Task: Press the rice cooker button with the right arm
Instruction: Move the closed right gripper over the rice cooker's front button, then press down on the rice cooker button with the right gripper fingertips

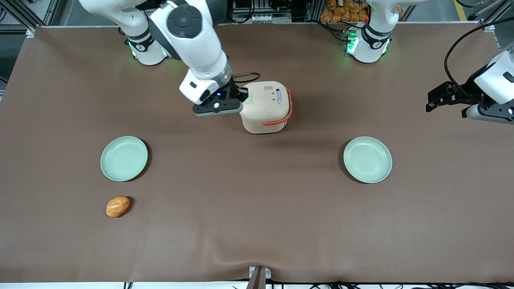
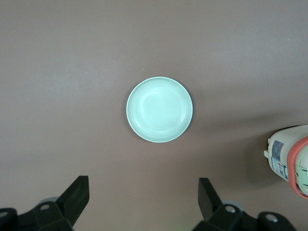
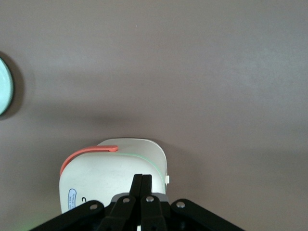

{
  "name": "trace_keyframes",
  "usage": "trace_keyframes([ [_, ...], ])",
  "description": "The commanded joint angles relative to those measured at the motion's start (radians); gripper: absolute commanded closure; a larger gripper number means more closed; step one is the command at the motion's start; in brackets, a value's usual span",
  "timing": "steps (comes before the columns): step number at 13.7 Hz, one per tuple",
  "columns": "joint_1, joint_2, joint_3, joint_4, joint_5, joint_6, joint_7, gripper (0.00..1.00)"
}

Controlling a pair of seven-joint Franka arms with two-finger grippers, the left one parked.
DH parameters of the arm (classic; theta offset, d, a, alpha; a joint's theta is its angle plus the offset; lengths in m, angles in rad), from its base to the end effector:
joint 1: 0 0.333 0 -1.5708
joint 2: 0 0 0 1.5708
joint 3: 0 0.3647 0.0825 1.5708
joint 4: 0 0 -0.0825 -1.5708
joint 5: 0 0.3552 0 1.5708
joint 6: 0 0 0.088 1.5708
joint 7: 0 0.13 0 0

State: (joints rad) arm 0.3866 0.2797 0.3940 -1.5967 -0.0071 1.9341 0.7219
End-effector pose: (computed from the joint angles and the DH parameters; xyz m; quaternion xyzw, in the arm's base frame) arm 0.4717 0.4259 0.5198 -0.9978 -0.0214 0.0049 0.0630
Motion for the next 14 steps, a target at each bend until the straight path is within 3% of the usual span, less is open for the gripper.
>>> trace_keyframes([
  [1,0.021,0.01,0.04,-0.031,-0.031,-0.018,0.083,1.0],
  [14,0.072,0.012,0.071,-0.224,-0.054,0.088,0.192,1.0],
])
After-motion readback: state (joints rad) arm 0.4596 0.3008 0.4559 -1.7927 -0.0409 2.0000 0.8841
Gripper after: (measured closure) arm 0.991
